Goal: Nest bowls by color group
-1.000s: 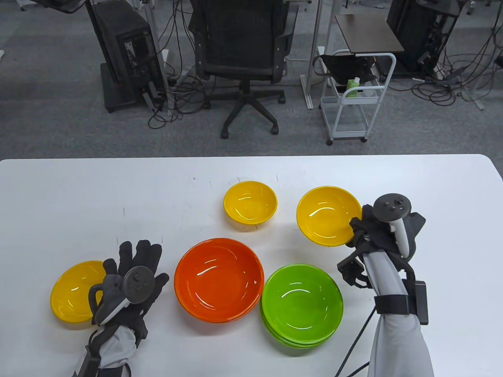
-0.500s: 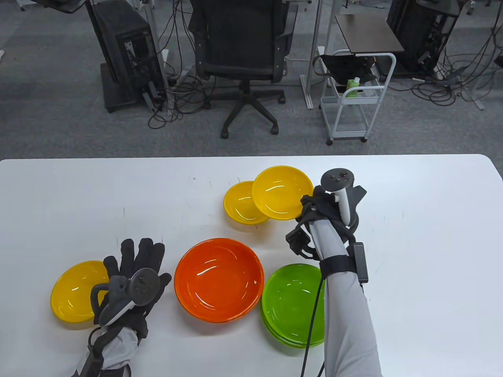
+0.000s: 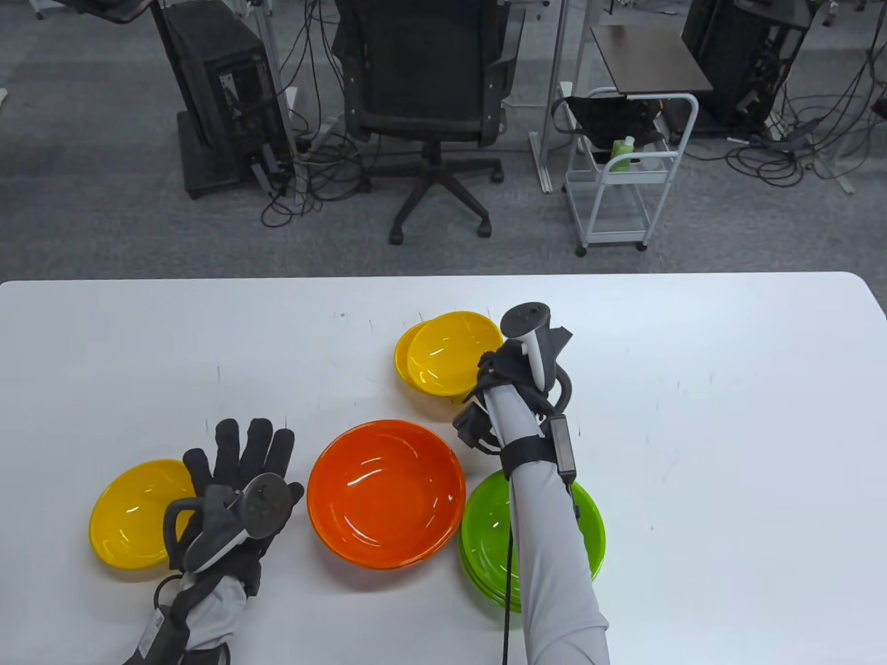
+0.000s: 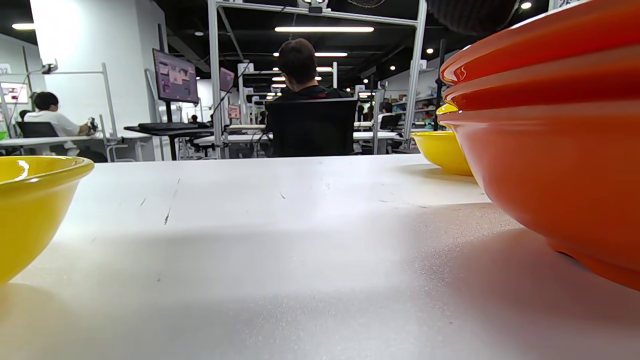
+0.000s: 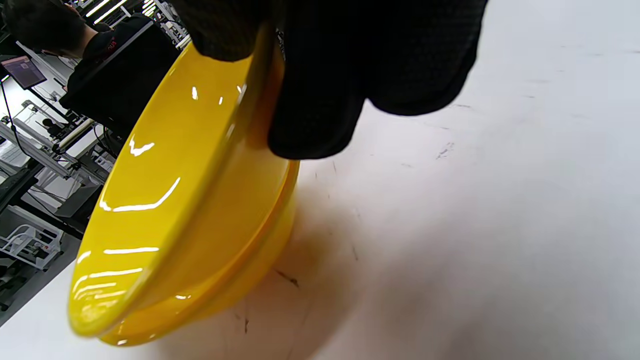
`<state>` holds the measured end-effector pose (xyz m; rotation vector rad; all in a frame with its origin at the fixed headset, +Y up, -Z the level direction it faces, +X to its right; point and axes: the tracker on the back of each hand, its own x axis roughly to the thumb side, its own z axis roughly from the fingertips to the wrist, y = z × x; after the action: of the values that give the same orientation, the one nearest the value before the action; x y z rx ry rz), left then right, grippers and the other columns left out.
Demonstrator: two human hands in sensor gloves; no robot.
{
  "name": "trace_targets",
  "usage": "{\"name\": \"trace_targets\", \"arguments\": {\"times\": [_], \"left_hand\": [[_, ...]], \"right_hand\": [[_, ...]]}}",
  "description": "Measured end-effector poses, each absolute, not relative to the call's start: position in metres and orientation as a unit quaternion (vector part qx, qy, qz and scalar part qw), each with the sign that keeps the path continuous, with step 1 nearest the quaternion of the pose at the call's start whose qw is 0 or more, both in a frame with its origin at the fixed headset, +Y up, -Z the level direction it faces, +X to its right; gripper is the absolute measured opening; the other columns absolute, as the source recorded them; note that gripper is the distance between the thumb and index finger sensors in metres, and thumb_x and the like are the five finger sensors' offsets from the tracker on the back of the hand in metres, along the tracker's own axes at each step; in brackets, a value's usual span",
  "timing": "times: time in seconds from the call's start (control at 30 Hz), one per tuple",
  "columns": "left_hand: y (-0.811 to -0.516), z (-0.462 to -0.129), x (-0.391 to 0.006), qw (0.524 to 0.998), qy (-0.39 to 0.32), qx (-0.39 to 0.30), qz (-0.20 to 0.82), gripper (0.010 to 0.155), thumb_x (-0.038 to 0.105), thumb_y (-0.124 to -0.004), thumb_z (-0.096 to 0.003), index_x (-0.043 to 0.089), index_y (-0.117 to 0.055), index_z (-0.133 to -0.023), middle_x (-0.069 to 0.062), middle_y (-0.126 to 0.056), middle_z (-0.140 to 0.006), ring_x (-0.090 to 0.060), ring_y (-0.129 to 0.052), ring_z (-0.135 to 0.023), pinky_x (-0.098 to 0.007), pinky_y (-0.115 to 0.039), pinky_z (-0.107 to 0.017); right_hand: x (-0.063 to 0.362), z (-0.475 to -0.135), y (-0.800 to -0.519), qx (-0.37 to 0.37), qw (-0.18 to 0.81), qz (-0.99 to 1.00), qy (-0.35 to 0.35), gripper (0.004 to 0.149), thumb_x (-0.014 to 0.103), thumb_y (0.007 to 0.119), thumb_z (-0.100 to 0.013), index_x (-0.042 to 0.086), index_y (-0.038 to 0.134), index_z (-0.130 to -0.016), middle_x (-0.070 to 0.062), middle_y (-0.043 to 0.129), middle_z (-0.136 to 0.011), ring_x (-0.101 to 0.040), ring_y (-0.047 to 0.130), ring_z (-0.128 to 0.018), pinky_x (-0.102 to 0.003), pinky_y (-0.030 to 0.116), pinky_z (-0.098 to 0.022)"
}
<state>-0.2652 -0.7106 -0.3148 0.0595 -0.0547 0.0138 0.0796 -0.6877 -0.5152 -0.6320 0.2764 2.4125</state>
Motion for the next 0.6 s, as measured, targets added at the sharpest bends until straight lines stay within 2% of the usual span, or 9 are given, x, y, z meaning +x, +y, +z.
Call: {"name": "trace_targets", "arguments": {"times": [0.27,0.6], "left_hand": [[-0.71,-0.315,-0.266,0.999,-0.026,0.026,0.007,0.074,0.054,-0.066,-0.0492,0.033,-0.037,-0.113,-0.001,-0.029,-0.125,-0.043,-0.016,-0.113,-0.075,-0.024,-0.073],[-0.712,-0.315,-0.264,0.999,-0.03,0.021,0.002,0.075,0.054,-0.066,-0.0492,0.033,-0.033,-0.113,-0.001,-0.027,-0.125,-0.043,-0.016,-0.112,-0.075,-0.025,-0.073]], "right_hand": [[0.072,-0.52,-0.692,-0.253,0.282,0.918,0.119,0.066,0.03,0.067,-0.059,0.005,0.04,-0.113,-0.015,0.083,-0.092,-0.012,0.097,-0.055,-0.039,0.082,-0.053],[0.064,-0.517,-0.699,-0.245,0.237,0.935,0.1,0.065,0.033,0.067,-0.058,0.008,0.043,-0.114,-0.012,0.085,-0.09,-0.015,0.095,-0.06,-0.042,0.079,-0.057]]}}
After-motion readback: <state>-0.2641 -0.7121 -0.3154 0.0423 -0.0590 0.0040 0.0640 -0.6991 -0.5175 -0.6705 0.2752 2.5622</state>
